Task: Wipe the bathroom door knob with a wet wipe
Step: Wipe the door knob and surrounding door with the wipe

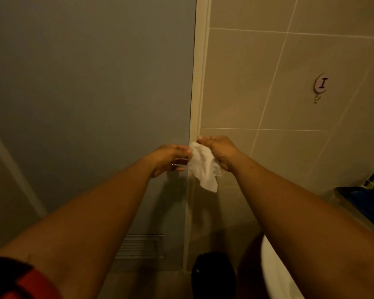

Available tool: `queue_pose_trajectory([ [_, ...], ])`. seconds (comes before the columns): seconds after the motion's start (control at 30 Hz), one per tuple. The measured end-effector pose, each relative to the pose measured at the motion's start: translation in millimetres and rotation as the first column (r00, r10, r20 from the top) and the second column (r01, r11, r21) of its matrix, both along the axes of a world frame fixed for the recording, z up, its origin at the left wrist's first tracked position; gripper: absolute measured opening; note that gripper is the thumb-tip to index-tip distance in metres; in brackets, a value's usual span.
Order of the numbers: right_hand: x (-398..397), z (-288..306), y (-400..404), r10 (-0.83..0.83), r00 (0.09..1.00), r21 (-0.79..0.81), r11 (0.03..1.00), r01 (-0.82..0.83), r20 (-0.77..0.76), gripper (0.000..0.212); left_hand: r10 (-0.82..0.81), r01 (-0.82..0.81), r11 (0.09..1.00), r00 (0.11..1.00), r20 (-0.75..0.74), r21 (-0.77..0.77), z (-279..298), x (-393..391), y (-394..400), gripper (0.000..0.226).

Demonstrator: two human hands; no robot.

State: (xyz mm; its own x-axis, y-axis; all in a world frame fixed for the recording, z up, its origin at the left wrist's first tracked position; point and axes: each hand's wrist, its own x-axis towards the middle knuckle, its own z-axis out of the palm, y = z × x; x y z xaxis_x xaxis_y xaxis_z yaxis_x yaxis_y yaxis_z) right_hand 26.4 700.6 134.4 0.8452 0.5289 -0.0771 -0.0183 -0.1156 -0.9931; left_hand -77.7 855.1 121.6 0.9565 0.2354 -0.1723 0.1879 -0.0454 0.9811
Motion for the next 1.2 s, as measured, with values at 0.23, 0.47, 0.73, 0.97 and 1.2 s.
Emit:
queue_pose_trajectory([
  [0.23, 48.3, -10.2, 22.7, 0.085, 0.995, -0.162, 0.984, -0.077, 0.044, 0.055, 0.148, -0.148, 0.989, 0.989, 0.019, -0.001, -9.6, 39.6, 22.4, 0.022],
  [0.47, 67.8, -44.8, 14.7, 0.346, 0.920, -0.299, 0.872, -0.387, -0.182, 0.035, 0.209, -0.209, 0.977, 0.978, 0.001, -0.052, -13.5, 31.5, 54.0, 0.022],
  [0.73, 68.1, -68.3, 29.0, 0.087, 0.984, 0.039, 0.996, -0.082, -0.157, 0.010, 0.344, -0.343, 0.939, 0.939, -0.016, 0.025, -32.2, 23.8, 83.3, 0.010],
  [0.97, 62.1, -79.9, 43.0, -0.060, 0.996, -0.004, 0.998, 0.060, 0.059, 0.017, 0.365, -0.370, 0.928, 0.926, 0.094, 0.042, -42.2, 27.9, 90.2, 0.028],
  [1.2, 60.0, -65.1, 42.4, 0.116, 0.986, -0.229, 0.970, -0.085, 0.122, 0.024, 0.300, -0.307, 0.879, 0.951, 0.077, 0.365, -35.5, 31.1, 100.9, 0.032],
])
